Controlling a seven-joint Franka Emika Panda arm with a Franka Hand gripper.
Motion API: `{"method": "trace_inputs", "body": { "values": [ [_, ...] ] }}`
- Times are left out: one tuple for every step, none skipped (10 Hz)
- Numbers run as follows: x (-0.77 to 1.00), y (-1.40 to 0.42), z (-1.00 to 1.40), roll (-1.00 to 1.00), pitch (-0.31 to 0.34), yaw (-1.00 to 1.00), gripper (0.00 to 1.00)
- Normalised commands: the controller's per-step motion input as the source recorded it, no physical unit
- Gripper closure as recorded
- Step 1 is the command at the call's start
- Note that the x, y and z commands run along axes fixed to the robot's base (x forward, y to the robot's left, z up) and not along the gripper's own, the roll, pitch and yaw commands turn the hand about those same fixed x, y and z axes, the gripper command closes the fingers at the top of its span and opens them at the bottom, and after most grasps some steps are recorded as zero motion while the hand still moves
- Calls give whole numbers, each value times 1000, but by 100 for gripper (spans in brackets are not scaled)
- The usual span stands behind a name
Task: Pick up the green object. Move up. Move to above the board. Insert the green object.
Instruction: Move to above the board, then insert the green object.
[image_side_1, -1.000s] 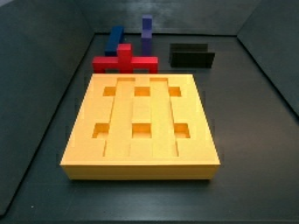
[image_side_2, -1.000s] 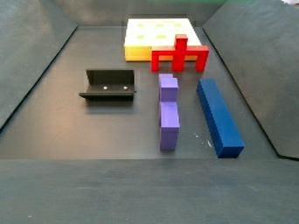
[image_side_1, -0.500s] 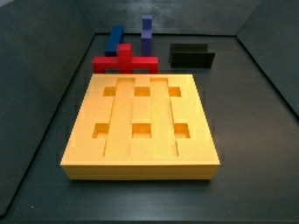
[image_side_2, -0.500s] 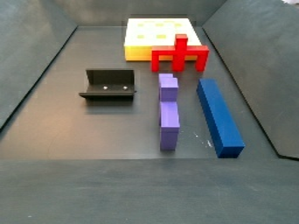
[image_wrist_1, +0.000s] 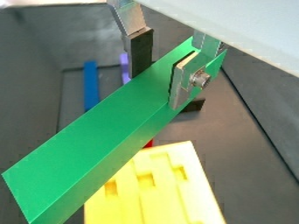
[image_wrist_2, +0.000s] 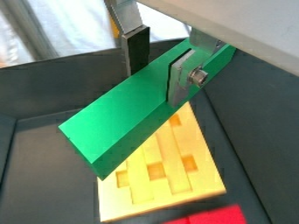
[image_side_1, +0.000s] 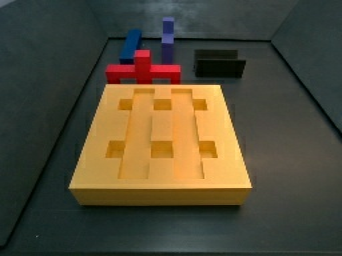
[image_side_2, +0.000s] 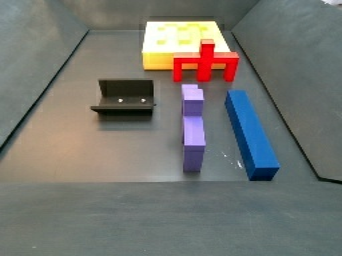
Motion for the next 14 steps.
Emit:
{"method": "trace_inputs", "body": {
  "values": [
    [154, -285, 57, 16, 112, 1000, 100],
    [94, -150, 42, 13, 111, 1000, 100],
    [51, -109, 33, 18, 112, 1000, 100],
    [49, -90, 28, 20, 117, 1000, 100],
    [61, -54, 28, 22, 132, 1000, 100],
    [63, -46, 28, 26, 151, 1000, 100],
    [66, -40, 28, 29, 169, 1000, 100],
    [68, -39, 29, 32, 183, 1000, 100],
    [72, -36, 30, 40, 220, 1000, 100],
    [75, -35, 27, 48, 250, 1000, 100],
    [80, -33, 19, 57, 277, 897, 100],
    [81, -32, 25, 58, 249, 650, 100],
    [79, -28, 26, 58, 197, 340, 100],
    [6, 0, 0, -4, 0, 0, 100]
  ]
}}
